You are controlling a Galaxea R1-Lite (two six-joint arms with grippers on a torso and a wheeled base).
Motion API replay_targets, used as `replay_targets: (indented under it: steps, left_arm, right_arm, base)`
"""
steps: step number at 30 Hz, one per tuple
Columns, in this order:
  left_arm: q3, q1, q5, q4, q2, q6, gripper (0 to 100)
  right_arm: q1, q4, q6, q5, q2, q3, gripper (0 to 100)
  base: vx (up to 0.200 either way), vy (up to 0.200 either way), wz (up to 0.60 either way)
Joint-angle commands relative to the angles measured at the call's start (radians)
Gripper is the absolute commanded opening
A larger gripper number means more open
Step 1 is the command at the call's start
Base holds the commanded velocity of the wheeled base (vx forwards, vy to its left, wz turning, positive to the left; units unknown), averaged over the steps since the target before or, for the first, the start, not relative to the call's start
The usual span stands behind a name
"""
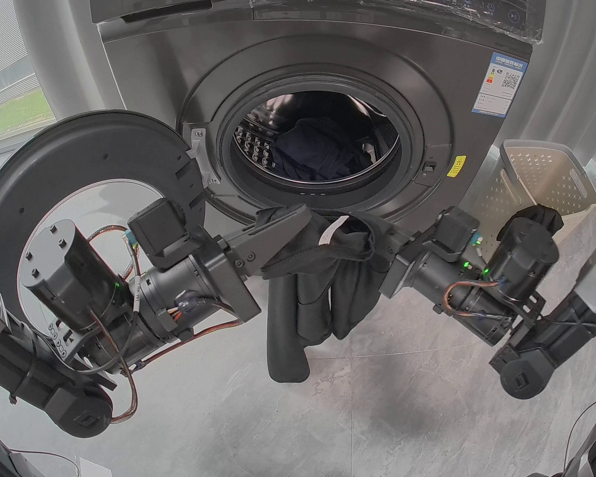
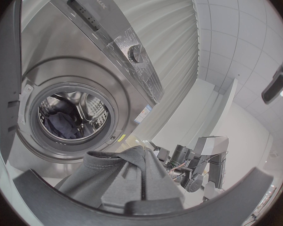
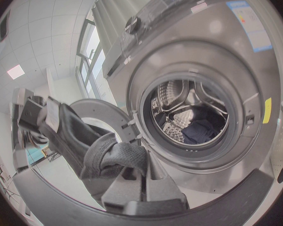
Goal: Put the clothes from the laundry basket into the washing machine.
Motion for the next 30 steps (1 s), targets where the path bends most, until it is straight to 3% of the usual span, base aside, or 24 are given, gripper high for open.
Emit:
replay_targets:
  steps: [1, 2, 3, 7, 13, 18, 19, 20, 23, 30]
  left_arm:
    - [-0.027, -0.013, -0.009, 0.0, 0.004, -0.052, 0]
    - [-0.024, -0.013, -0.027, 0.002, 0.009, -0.055, 100]
    - [-0.018, -0.013, -0.052, 0.005, 0.021, -0.059, 100]
    - [-0.027, -0.004, -0.047, 0.011, 0.112, -0.057, 100]
    - [-0.046, -0.001, -0.004, 0.006, 0.255, -0.039, 100]
    - [-0.056, -0.001, 0.0, 0.006, 0.322, 0.043, 100]
    - [-0.056, -0.001, 0.0, 0.006, 0.322, 0.043, 100]
    - [-0.055, -0.001, 0.0, 0.005, 0.337, 0.069, 100]
    - [-0.055, -0.001, 0.0, 0.005, 0.357, 0.098, 100]
    - [-0.053, 0.019, 0.0, 0.005, 0.382, 0.106, 100]
  right_arm:
    - [0.009, 0.001, 0.042, -0.01, -0.172, 0.076, 0]
    - [0.016, 0.001, 0.06, -0.012, -0.198, 0.091, 0]
    - [0.021, 0.003, 0.083, -0.012, -0.218, 0.101, 0]
    - [0.021, 0.003, 0.089, -0.012, -0.227, 0.102, 0]
    - [0.027, 0.003, 0.089, -0.039, -0.224, 0.094, 0]
    - [0.046, 0.004, 0.088, -0.079, -0.214, 0.084, 0]
    - [0.046, 0.004, 0.088, -0.079, -0.214, 0.084, 0]
    - [0.046, 0.003, 0.086, -0.082, -0.202, 0.078, 0]
    - [0.046, 0.003, 0.085, -0.116, -0.184, 0.058, 0]
    - [0.044, 0.003, 0.085, -0.139, -0.168, 0.032, 0]
  base:
    - [0.0, 0.0, 0.0]
    - [0.0, 0.0, 0.0]
    - [0.0, 0.0, 0.0]
    - [0.0, 0.0, 0.0]
    - [0.0, 0.0, 0.0]
    - [0.0, 0.0, 0.0]
    - [0.0, 0.0, 0.0]
    - [0.0, 0.0, 0.0]
    - [0.0, 0.0, 0.0]
    - [0.0, 0.0, 0.0]
